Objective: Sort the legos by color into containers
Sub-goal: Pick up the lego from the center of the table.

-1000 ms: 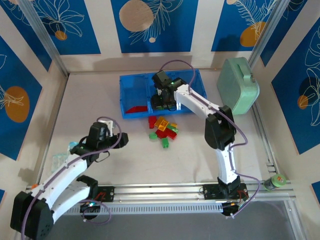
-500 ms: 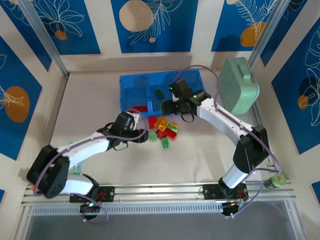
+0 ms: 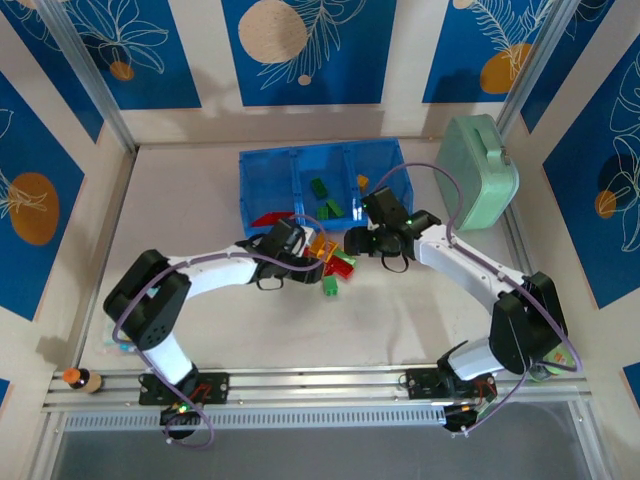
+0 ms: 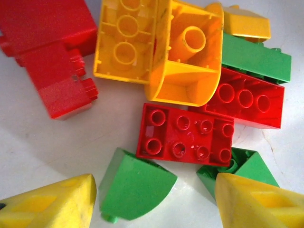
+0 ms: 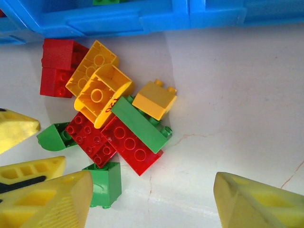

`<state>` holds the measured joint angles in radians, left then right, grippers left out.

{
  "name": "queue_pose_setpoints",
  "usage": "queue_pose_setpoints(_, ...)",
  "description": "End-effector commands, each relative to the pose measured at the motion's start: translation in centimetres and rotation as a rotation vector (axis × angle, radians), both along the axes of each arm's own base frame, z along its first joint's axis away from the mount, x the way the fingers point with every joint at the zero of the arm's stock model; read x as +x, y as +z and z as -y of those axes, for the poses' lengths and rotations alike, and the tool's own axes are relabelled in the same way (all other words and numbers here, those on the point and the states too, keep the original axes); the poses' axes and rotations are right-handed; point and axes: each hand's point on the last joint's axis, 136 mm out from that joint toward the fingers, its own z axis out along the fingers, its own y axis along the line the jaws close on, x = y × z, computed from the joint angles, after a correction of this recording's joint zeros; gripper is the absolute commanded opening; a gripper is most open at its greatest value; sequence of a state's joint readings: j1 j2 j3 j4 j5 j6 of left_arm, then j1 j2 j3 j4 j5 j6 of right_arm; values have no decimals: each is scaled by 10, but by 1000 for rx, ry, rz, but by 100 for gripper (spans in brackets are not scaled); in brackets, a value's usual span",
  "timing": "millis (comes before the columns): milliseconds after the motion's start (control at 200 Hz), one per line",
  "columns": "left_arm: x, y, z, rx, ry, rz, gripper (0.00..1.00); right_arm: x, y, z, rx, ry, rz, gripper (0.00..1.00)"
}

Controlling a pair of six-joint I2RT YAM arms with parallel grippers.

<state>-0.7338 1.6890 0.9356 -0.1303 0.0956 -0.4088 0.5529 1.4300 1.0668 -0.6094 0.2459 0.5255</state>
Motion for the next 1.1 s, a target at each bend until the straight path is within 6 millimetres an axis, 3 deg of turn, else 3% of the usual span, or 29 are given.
queue_pose_setpoints(0,5,-7,-1,67,-5,6,67,-2,6,-1,57,-12,14,69)
queue_pose_setpoints(360,6,-26,-7,168,-13,-15,57,-13,-7,11,82,-47,-4,68)
queue_pose_setpoints(545,1,-23,-5,160,-23,-25,41,-14,-7,13,84,-49,0,68)
queue_pose_setpoints(755,7,7,3,111,-22,14,34,-17,-11,14,88,-54,-5,68)
queue_pose_setpoints(1091,32,81,16,59,-38,147,34,-26,-17,23,92,-75,-8,68)
